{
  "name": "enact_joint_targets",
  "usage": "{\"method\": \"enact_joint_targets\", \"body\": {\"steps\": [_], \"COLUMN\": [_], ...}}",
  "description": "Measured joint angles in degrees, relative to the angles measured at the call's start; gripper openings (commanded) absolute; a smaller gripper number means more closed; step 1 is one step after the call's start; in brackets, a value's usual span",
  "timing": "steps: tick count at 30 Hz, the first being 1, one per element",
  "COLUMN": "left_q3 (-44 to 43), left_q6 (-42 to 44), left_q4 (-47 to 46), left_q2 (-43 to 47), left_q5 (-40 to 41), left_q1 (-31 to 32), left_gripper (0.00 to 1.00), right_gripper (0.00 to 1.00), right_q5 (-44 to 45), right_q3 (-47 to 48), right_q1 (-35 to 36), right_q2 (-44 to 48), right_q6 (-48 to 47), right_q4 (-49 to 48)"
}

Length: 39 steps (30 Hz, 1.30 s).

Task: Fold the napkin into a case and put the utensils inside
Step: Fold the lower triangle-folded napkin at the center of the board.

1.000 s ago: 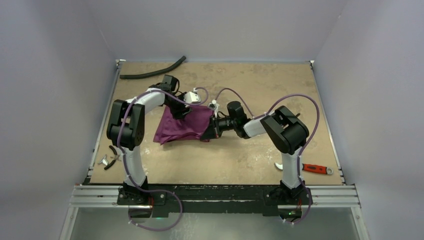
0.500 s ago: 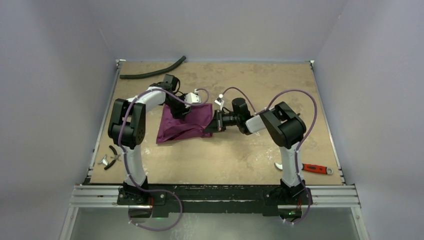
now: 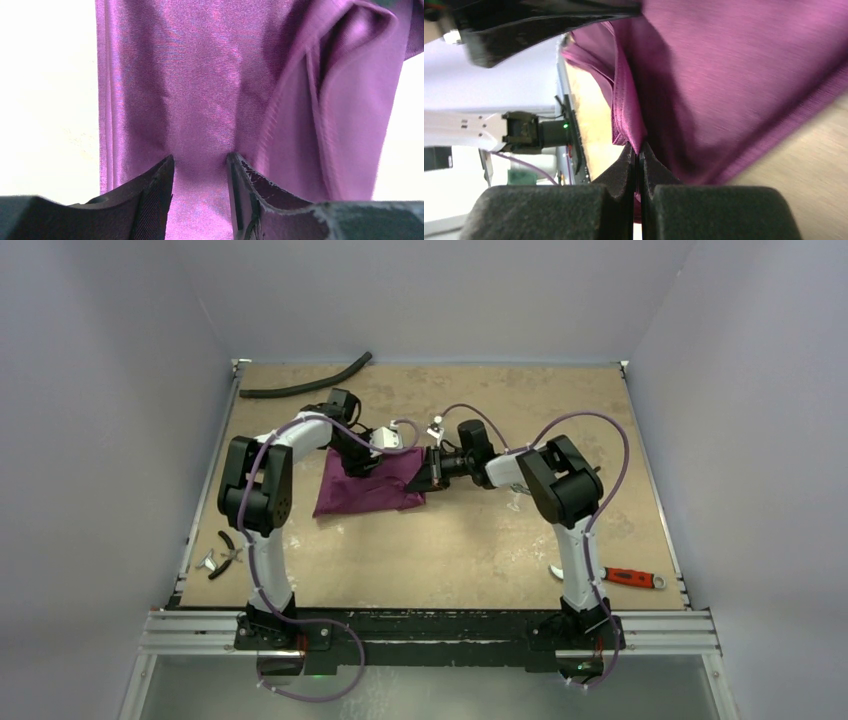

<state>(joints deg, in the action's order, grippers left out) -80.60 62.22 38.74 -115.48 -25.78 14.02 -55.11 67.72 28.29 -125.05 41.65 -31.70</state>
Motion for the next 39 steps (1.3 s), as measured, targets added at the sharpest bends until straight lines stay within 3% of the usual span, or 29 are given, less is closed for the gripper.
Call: {"method": "enact_joint_targets", "body": {"steps": [4, 8, 16, 21, 27, 39], "left_q3": [-0.11, -0.24, -5.22, -7.67, -5.55, -6.84], "left_q6": [0.85, 0.96, -2.36, -6.6, -15.8, -19.15], "left_q4": [0.39, 0.52, 4.72, 3.23, -4.94, -8.5], "left_q2": [-0.07, -0.09, -1.18, -0.87, -0.96, -5.6], "left_q5": [-0.17, -0.59, -1.2, -1.86, -1.25, -0.74], "left_q1": [0.02, 0.15, -1.95, -4.0, -3.02, -1.88], "left_gripper": [0.41, 0.56, 0.66, 0.65, 0.63, 0.42], "right_gripper": [0.0, 0.0, 0.0, 0.0, 0.0, 0.0], "right_q5": [3.58, 4.7, 5.29, 6.32, 7.67, 9.46], "right_q3": [-2.71, -4.52, -4.52, -2.54, -1.53, 1.81], "right_q1": [-2.56, -4.42, -4.46, -2.97, -0.5, -0.28], "right_q2": [-0.87, -0.85, -0.83, -0.83, -0.81, -0.76], "right_q6": [1.92, 4.17, 4.13, 2.38, 0.74, -1.36], "right_q4": [-0.17, -2.14, -2.75, -0.68, 0.68, 6.21]}}
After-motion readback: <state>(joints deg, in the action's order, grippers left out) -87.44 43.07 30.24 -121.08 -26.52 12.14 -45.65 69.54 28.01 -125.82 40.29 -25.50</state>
